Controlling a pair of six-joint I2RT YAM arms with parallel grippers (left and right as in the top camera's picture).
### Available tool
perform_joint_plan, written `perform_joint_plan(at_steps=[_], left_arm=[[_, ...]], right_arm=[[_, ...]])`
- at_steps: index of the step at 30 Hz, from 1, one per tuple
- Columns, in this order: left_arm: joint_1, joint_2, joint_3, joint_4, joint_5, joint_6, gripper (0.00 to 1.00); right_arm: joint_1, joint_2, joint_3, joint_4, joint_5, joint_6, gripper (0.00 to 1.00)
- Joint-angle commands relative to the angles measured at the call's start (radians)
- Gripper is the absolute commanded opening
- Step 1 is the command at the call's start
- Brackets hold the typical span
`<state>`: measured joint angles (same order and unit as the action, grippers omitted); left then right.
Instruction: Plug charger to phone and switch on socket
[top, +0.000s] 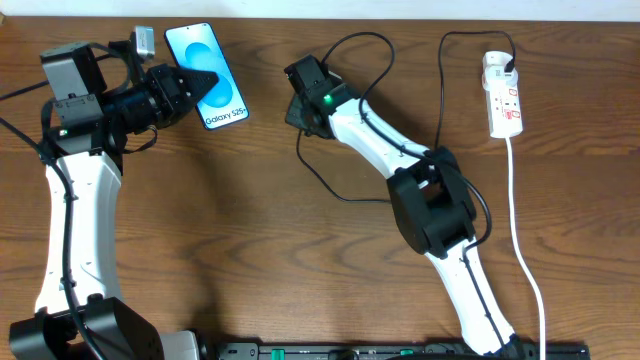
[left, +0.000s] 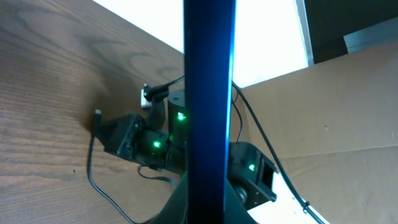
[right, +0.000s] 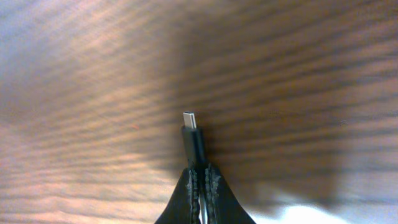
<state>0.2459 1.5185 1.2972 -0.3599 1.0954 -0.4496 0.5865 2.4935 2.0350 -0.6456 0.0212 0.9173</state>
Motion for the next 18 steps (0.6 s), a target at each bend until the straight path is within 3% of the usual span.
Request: perform_joint_plan(at_steps=[1,9,14,16,18], left_arm=[[0.001,-0.011,0.031,0.004,0.022,-0.004,0.07],[0.001,-0.011,0.031,0.002,0.022,-0.005,0.07],[0.001,-0.011,0.031,0.001,0.022,-0.005,0.07],[0.001,-0.011,0.031,0.002,0.022,-0.005,0.07],[0.001,-0.011,0.031,0.001,0.022,-0.005,0.07]], right_arm=[[-0.043,0.090,-0.086,-0.133,0.040,-0.140,0.01],[-0.118,-0.021,-0.086,-0.434,0.040,-0.513,0.01],[-0.130,-0.021,-0.088,-0.519,0.023,-0.536,0.01],[-0.130,-0.026,-0.085,-0.510,0.021,-0.522,0.17],[-0.130,-0.031,-0.084,-0.504,0.018,-0.521,0.24]])
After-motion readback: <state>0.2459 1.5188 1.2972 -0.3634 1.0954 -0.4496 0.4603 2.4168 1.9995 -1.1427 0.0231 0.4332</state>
